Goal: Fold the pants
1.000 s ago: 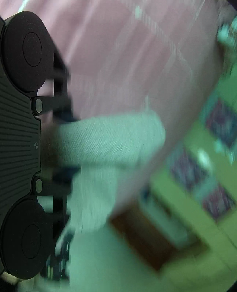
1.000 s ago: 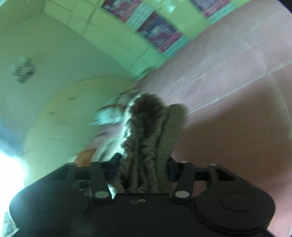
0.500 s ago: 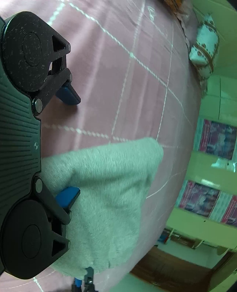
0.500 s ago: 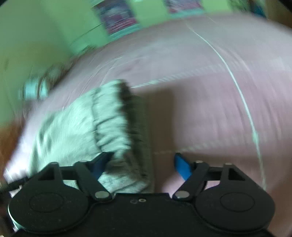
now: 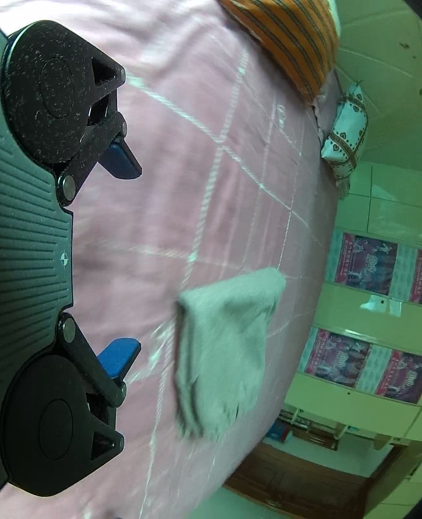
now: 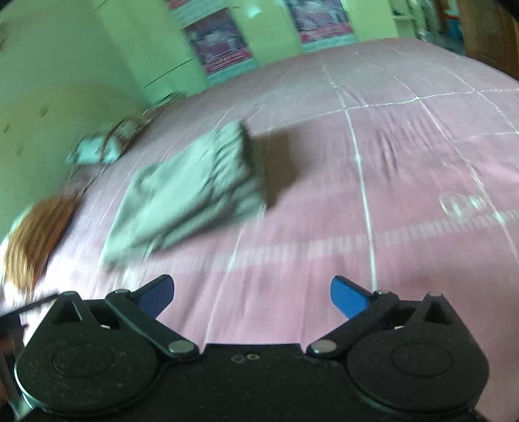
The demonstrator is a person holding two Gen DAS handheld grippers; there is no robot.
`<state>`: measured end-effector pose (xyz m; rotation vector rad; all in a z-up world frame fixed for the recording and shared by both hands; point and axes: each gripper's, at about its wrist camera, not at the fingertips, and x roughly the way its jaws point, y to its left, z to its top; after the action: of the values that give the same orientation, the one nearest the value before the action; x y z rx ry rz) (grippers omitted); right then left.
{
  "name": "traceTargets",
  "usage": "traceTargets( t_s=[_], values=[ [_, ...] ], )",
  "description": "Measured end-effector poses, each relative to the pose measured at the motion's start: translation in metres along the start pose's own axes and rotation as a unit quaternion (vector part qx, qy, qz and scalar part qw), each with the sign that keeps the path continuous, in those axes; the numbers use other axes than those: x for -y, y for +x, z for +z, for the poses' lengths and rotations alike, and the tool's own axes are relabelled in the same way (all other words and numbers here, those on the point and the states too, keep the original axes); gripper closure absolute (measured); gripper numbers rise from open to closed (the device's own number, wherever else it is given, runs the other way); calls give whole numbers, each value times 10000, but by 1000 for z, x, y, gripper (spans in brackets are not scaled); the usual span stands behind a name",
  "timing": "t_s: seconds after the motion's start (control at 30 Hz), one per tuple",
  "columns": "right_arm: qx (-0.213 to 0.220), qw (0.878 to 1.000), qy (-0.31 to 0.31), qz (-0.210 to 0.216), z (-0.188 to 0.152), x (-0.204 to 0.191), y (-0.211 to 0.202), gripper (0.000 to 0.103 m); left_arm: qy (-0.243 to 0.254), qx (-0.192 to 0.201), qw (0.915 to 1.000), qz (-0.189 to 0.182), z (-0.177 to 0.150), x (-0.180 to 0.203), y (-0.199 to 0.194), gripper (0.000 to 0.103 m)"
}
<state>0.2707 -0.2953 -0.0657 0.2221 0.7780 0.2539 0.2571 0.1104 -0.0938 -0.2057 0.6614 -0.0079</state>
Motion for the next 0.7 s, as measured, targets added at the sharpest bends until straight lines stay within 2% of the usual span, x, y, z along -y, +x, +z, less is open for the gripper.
traceTargets(
  t_s=[0.03, 0.1, 0.23, 0.3, 0.5, 0.7],
  values=[
    [27, 9999, -140, 6, -10, -12, -13, 6, 69, 19, 9999, -78, -11, 7, -18, 0],
    [195, 9988, -427, -111, -39, -34, -44, 6, 176, 164, 9997, -9, -28, 22, -47, 0],
    [570, 9955, -730, -211, -72, -65, -91, 6, 417, 376, 9983, -173, -45, 50, -94, 0],
    [724, 9926, -933, -269, -80, -78, -105, 6, 564, 439, 9971, -269, -49, 61, -113, 0],
    [1204, 9847, -1179, -452, -86, -106, -142, 6, 572, 924, 9940, -93, -70, 78, -174, 0],
    [1533, 9792, -1261, -411, -99, -119, -172, 6, 704, 1157, 9905, -241, -82, 90, -215, 0]
  ],
)
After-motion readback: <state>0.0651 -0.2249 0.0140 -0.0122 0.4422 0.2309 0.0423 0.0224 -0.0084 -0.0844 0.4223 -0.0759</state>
